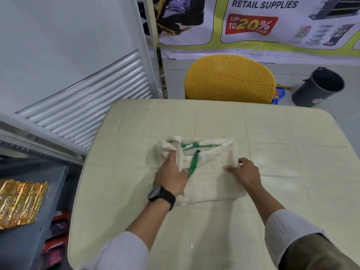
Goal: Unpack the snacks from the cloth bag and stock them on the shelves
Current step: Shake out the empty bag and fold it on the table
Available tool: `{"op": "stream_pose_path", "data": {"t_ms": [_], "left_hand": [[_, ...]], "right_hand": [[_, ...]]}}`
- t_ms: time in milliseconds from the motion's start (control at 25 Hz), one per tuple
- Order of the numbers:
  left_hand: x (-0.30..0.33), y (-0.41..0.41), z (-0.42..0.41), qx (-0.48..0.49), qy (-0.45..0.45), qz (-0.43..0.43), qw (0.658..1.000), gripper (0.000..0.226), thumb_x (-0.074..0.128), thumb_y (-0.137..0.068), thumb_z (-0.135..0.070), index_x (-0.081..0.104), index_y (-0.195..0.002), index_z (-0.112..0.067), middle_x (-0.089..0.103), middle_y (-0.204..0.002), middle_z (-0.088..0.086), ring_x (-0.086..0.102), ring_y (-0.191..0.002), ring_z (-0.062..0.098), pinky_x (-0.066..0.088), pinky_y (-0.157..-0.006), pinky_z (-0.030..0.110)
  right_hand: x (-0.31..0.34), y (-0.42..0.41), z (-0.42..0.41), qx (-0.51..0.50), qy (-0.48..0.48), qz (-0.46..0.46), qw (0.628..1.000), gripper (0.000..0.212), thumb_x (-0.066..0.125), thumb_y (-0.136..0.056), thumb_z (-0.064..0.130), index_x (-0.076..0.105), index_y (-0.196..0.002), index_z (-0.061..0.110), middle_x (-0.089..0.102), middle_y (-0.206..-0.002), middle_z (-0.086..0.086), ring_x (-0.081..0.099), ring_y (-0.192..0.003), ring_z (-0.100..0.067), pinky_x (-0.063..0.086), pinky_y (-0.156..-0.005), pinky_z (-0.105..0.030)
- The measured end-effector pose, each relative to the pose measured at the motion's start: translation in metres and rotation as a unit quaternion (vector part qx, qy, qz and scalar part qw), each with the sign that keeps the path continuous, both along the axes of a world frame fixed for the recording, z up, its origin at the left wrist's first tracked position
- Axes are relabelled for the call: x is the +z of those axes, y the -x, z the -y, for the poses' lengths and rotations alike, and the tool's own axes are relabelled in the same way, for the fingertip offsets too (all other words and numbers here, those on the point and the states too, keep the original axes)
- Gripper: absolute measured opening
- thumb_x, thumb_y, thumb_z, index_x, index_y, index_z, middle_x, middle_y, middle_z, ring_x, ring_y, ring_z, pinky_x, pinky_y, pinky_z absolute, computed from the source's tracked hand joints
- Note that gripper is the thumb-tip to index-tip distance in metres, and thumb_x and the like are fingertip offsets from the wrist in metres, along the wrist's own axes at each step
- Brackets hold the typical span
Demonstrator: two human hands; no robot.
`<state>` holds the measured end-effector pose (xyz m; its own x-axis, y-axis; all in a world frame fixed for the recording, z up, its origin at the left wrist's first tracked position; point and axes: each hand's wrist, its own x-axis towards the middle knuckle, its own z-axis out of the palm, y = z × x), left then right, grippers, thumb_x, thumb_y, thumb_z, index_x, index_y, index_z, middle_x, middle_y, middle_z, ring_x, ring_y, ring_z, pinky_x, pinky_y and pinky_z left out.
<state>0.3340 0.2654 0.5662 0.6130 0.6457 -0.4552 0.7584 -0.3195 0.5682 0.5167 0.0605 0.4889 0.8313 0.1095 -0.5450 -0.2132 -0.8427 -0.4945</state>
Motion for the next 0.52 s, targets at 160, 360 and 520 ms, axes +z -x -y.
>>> {"op": "stream_pose_path", "data": {"t_ms": [160, 360, 520], "left_hand": [[-0.032, -0.041, 0.041, -0.104, 0.097, -0.062, 0.988, 0.077, 0.065, -0.086, -0.04, 0.028, -0.151, -0.023, 0.053, -0.145, 0.006, 0.054, -0.129, 0.032, 0.047, -0.102, 0.039], [-0.055, 0.001, 0.018, -0.107, -0.079, 0.045, 0.99, 0.048, 0.051, -0.093, -0.015, 0.06, -0.138, -0.031, 0.064, -0.131, -0.005, 0.063, -0.117, 0.02, 0.05, -0.094, 0.029], [-0.058, -0.002, 0.005, -0.232, -0.003, -0.073, 0.97, 0.058, 0.045, -0.102, -0.028, 0.03, -0.158, -0.027, 0.036, -0.156, -0.002, 0.042, -0.138, 0.026, 0.037, -0.115, 0.038]], "right_hand": [[-0.007, 0.0, 0.01, 0.012, -0.012, -0.004, 1.0, 0.055, 0.082, -0.074, 0.054, 0.066, -0.119, 0.028, 0.066, -0.106, 0.004, 0.056, -0.09, -0.022, 0.042, -0.067, -0.032], [0.004, -0.001, 0.008, -0.008, -0.072, 0.014, 0.997, 0.037, 0.08, -0.08, 0.047, 0.069, -0.109, 0.027, 0.07, -0.099, 0.004, 0.06, -0.081, -0.013, 0.039, -0.062, -0.022], [0.053, 0.023, -0.016, 0.039, -0.081, 0.096, 0.991, 0.027, 0.073, -0.081, 0.038, 0.072, -0.107, 0.028, 0.063, -0.075, 0.016, 0.067, -0.084, -0.022, 0.041, -0.063, -0.029]]}}
